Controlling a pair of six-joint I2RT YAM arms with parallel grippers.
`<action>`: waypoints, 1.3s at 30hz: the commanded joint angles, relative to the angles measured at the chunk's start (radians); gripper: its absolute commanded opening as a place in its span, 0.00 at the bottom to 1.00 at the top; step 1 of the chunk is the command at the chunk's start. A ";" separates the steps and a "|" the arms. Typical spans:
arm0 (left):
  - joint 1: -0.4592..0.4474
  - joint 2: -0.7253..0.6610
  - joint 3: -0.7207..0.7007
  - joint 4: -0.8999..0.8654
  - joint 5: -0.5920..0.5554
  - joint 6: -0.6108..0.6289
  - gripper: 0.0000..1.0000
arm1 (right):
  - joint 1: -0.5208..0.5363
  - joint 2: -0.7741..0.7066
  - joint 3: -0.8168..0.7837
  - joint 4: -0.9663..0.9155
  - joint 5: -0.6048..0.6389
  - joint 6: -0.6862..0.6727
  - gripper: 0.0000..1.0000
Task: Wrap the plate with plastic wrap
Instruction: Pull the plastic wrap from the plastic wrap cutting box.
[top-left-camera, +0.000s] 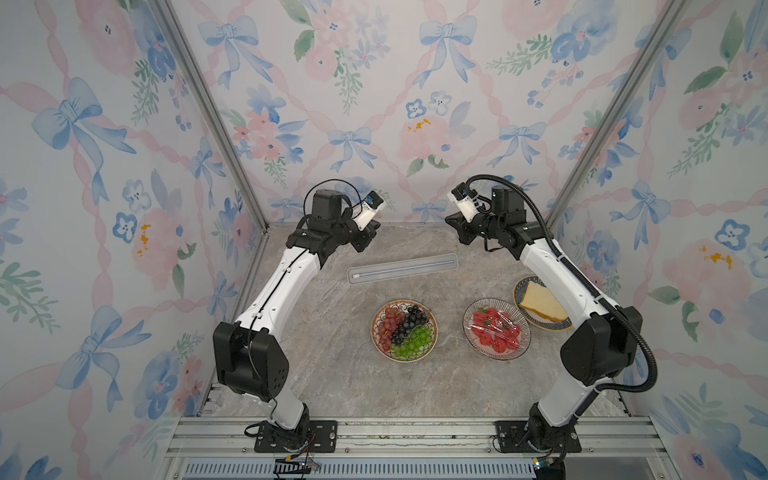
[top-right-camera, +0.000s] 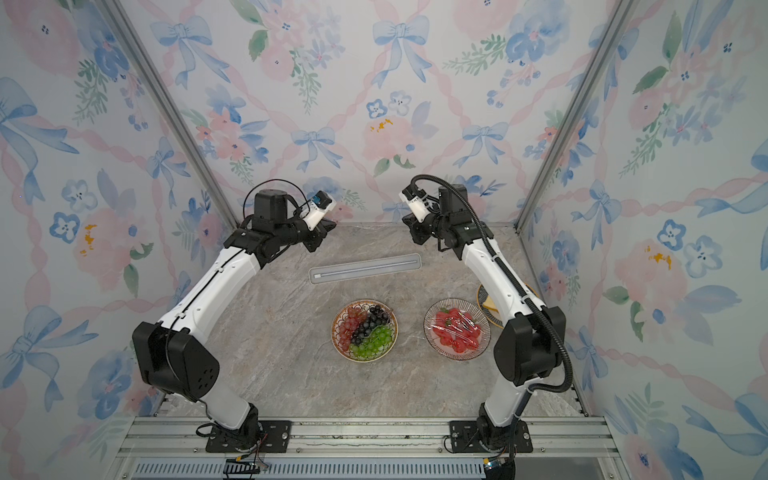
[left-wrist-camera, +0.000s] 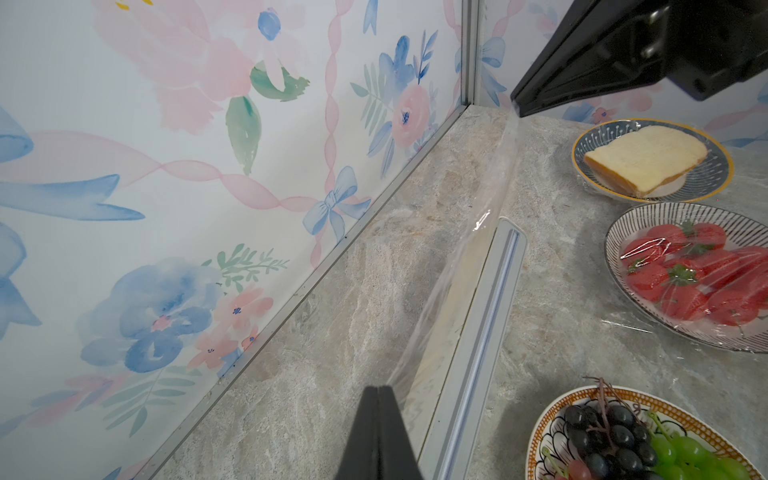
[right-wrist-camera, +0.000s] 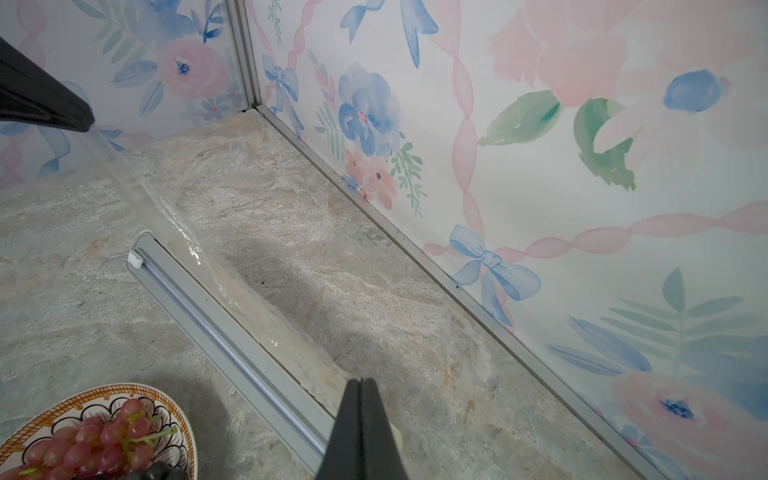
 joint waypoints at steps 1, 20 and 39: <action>0.007 -0.053 0.034 0.030 0.004 -0.009 0.00 | 0.010 -0.037 0.033 0.021 0.007 -0.005 0.00; 0.006 -0.051 0.033 0.031 0.005 -0.009 0.00 | 0.010 -0.035 0.033 0.018 0.013 -0.005 0.00; 0.004 -0.052 0.033 0.030 0.007 -0.009 0.00 | 0.011 -0.034 0.046 0.015 0.018 -0.005 0.00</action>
